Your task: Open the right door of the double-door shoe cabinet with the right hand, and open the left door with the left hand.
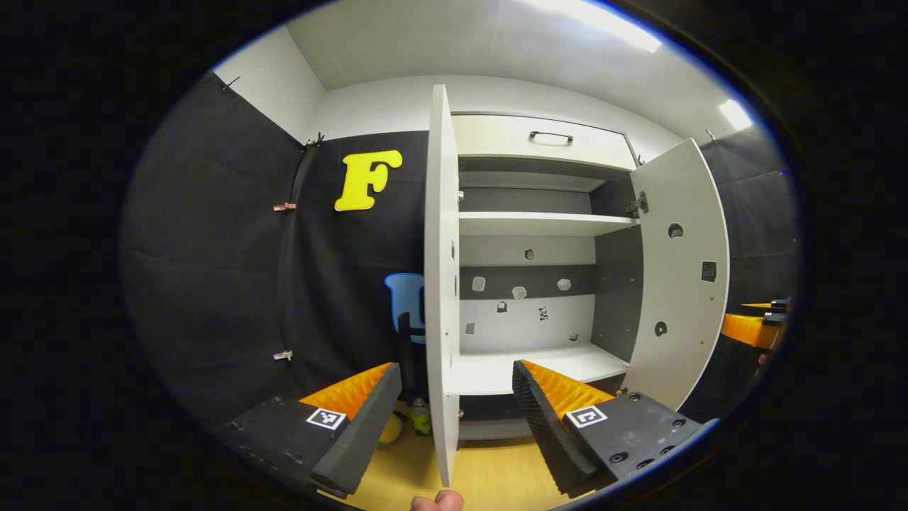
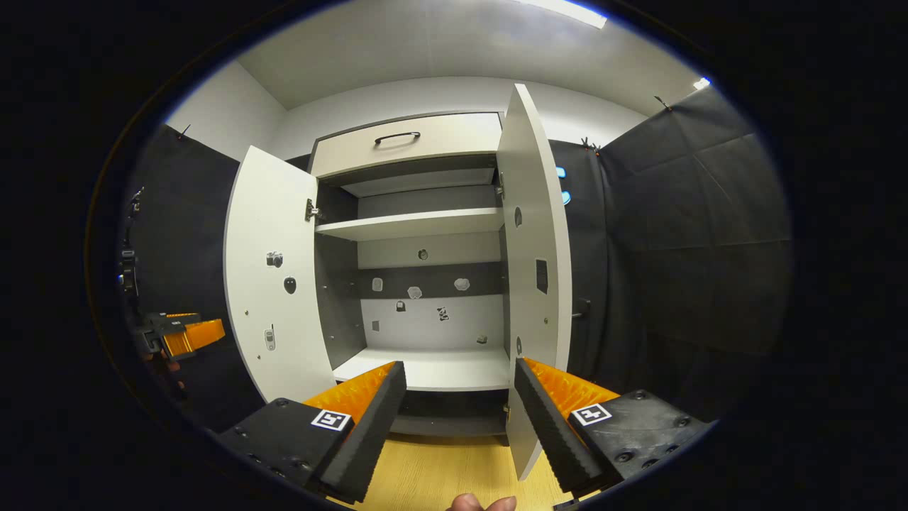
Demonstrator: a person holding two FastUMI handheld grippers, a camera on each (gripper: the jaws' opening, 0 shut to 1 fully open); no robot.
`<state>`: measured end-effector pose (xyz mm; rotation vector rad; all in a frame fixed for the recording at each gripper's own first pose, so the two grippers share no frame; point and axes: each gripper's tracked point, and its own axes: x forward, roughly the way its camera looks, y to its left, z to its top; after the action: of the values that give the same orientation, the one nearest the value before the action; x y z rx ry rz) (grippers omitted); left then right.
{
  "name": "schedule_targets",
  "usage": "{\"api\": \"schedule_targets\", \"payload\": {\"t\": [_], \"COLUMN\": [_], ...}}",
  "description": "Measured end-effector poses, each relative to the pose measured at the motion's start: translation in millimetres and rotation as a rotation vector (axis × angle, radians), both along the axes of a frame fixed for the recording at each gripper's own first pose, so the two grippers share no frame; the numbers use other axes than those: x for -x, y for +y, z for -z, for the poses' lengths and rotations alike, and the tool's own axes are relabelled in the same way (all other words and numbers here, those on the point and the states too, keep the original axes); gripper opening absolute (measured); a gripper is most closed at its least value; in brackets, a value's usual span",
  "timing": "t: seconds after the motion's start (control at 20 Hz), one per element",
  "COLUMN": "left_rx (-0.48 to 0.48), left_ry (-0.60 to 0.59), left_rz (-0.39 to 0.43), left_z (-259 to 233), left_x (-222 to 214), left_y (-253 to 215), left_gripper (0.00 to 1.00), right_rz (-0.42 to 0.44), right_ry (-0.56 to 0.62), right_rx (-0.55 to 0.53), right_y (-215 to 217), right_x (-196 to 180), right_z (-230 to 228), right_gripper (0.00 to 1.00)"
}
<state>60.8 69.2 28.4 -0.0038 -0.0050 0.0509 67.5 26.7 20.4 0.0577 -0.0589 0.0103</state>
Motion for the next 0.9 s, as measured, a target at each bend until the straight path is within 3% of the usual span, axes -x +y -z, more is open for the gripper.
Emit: {"api": "schedule_targets", "payload": {"t": [0.45, 0.9], "left_rx": [0.0, -0.009], "left_ry": [0.023, -0.007], "left_rz": [0.05, 0.047], "left_z": [12, 2], "left_x": [3, 1], "left_y": [-36, -45], "left_gripper": [0.99, 0.96], "right_rz": [-0.028, -0.044], "right_ry": [-0.023, -0.016], "right_rx": [-0.007, -0.011], "right_y": [9, 8], "right_x": [1, -2], "right_z": [-9, -8], "right_gripper": [0.98, 0.98]}}
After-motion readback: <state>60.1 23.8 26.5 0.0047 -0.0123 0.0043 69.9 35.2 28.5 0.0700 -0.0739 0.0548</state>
